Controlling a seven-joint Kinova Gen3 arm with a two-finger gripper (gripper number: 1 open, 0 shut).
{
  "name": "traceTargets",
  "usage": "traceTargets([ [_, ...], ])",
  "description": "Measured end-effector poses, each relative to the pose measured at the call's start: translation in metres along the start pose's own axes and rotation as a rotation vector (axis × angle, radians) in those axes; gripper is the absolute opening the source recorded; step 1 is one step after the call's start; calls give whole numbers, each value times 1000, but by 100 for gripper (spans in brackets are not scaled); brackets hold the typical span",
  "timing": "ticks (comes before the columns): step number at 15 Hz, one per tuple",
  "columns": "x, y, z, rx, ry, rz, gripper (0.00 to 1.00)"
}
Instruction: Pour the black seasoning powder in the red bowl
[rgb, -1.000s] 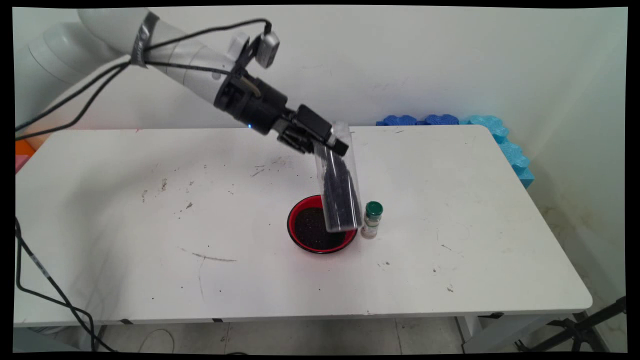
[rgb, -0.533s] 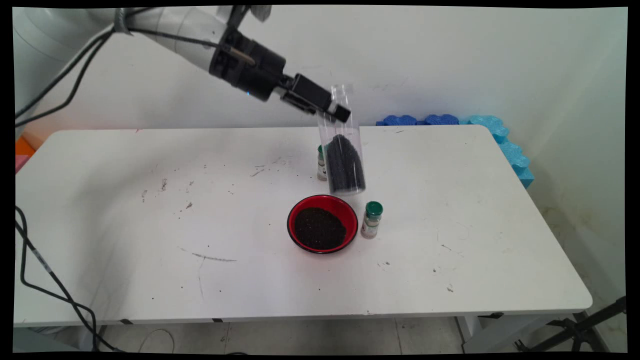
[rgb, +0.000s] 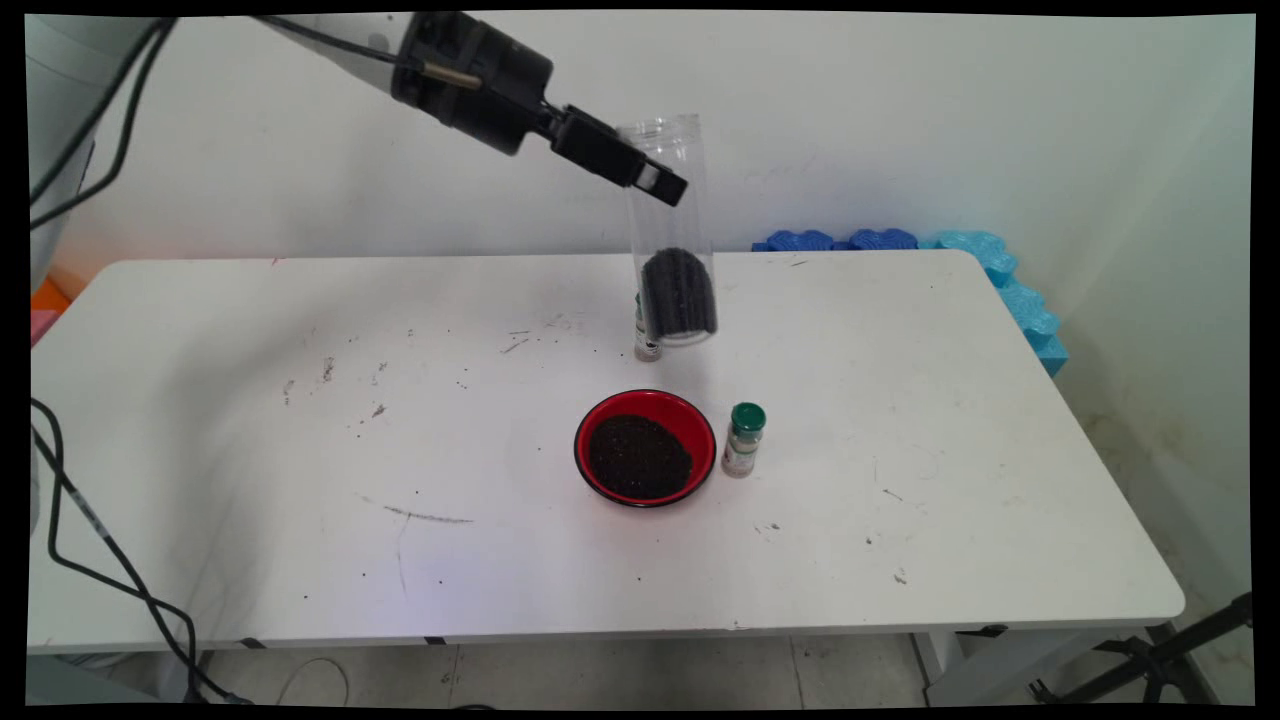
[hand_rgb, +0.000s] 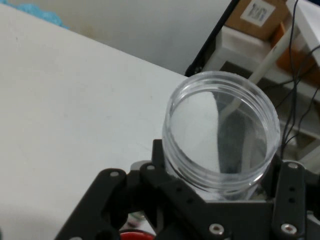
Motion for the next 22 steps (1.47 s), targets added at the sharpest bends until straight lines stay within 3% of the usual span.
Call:
traceTargets([
  [4, 8, 6, -18, 23, -9, 206, 0],
  [8, 11, 10, -31, 44, -27, 327, 0],
  [16, 18, 13, -48, 93, -48, 453, 0],
  [22, 19, 8, -57, 139, -32, 480, 0],
])
